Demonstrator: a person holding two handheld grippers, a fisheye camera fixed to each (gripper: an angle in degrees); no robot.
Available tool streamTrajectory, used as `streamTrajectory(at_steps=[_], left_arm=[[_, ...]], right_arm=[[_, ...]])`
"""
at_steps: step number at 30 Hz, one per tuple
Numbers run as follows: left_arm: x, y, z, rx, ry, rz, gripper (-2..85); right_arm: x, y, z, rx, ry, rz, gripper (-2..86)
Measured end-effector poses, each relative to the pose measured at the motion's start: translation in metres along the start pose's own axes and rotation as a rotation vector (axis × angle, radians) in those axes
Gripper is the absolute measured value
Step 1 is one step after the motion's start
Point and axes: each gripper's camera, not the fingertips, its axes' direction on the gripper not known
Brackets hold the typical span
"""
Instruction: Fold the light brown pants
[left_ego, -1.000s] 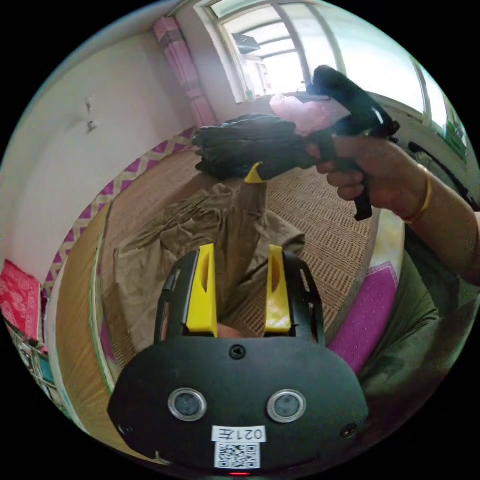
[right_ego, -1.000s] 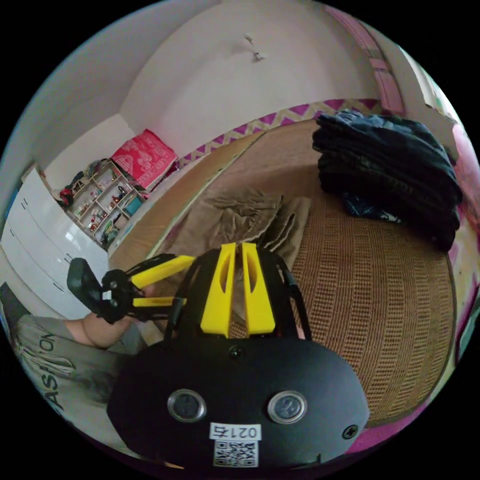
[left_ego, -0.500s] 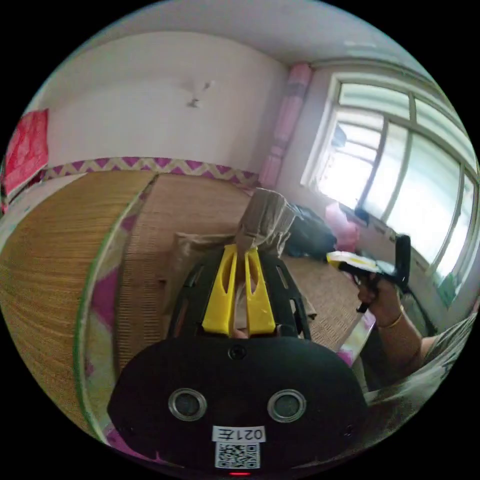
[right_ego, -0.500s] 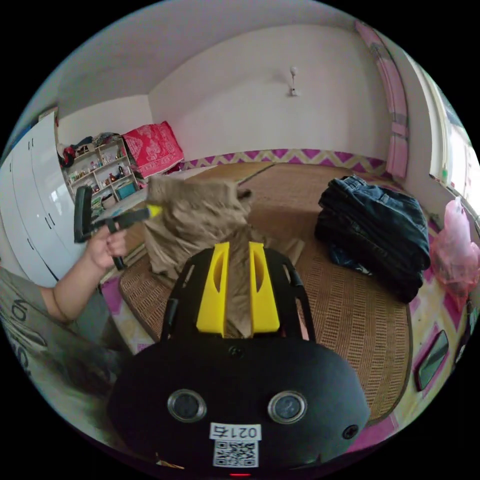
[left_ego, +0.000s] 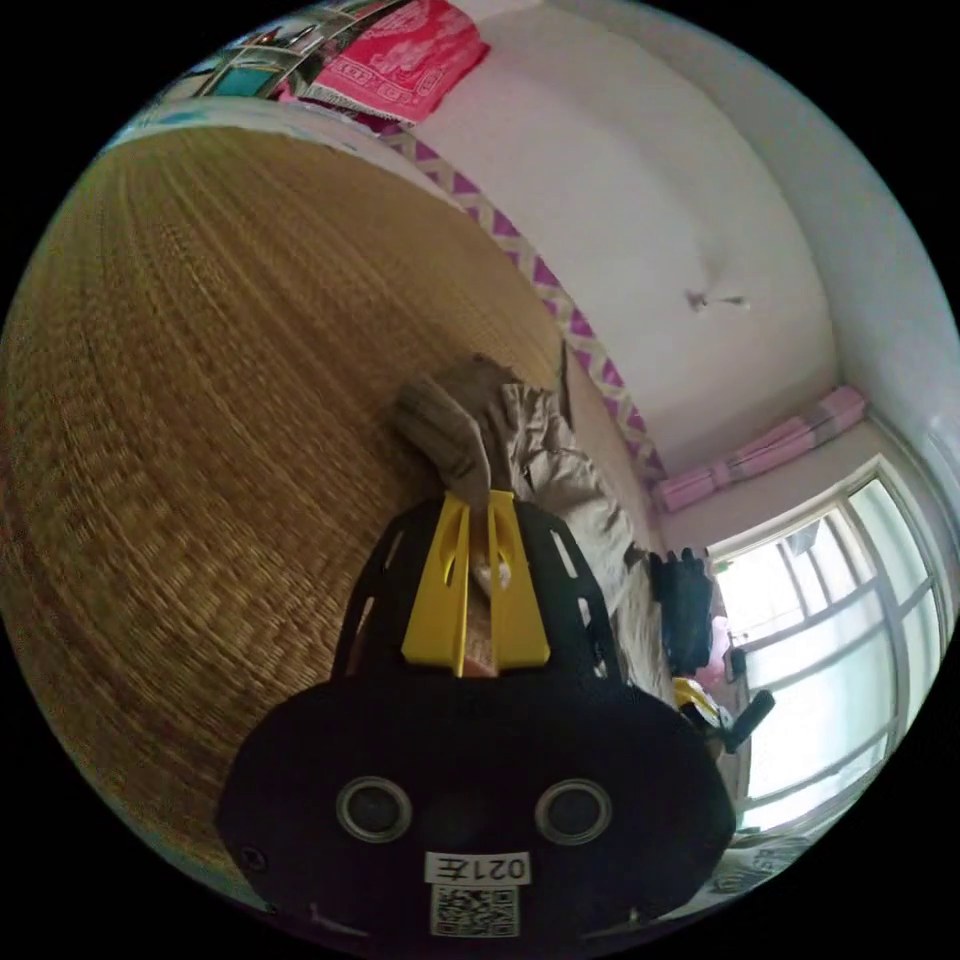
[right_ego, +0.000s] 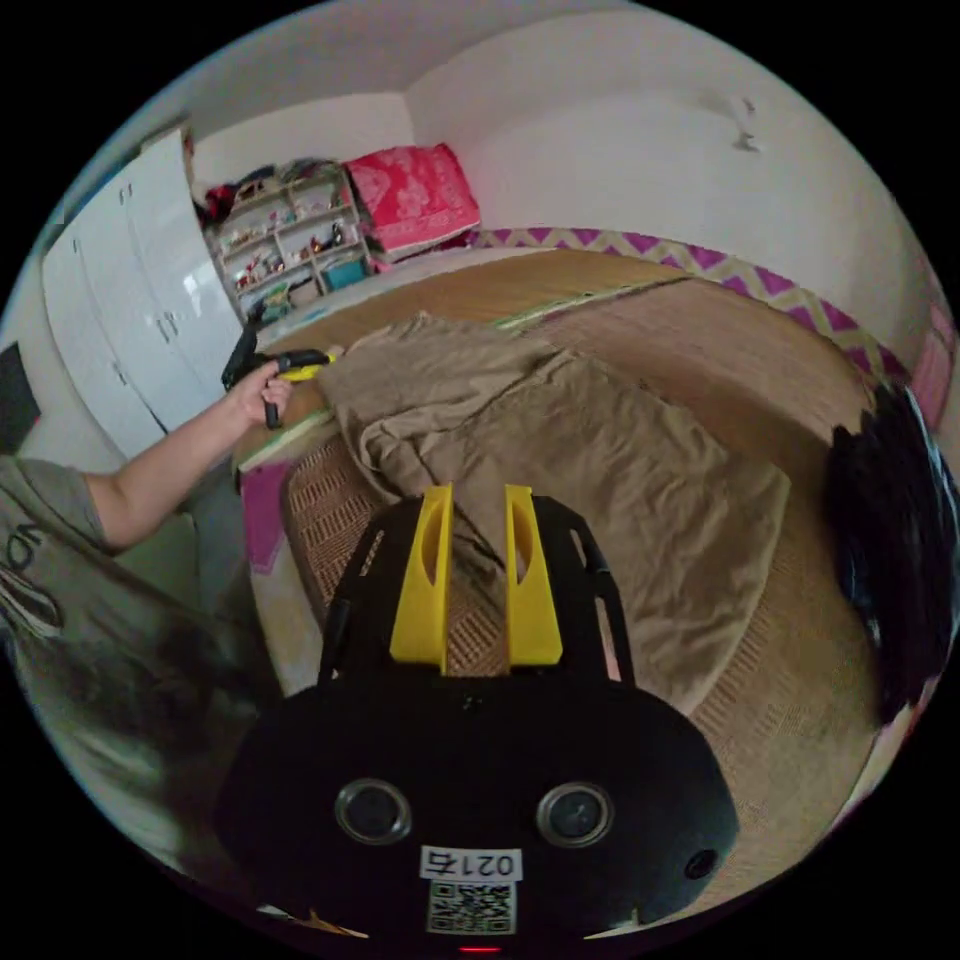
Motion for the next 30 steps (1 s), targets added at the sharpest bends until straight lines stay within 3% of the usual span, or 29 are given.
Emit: streamTrajectory(at_steps=[10,18,22,26,30], left_arm=[[-0.055,-0.042,-0.024,-0.005,0.006,0.016,-0.8],[-0.076,-0.065,-0.034,-0.007,-0.04,0.04,-0.8],[-0.088,-0.075,-0.037,-0.008,-0.04,0.037,-0.8],[-0.094,-0.082,-0.038,-0.01,-0.049,0.04,-0.8],[-0.098,-0.087,-0.036,-0.01,-0.047,0.037,-0.8]], right_arm=[[-0.088,-0.071,0.115,-0.187,0.169,-0.319,9.6],[-0.058,-0.102,0.105,-0.174,0.164,-0.14,10.9],[-0.04,-0.113,0.08,-0.08,0.186,-0.038,6.9],[-0.051,-0.129,0.093,-0.18,0.093,-0.127,8.2],[-0.073,-0.143,0.103,-0.197,0.179,-0.204,7.3]])
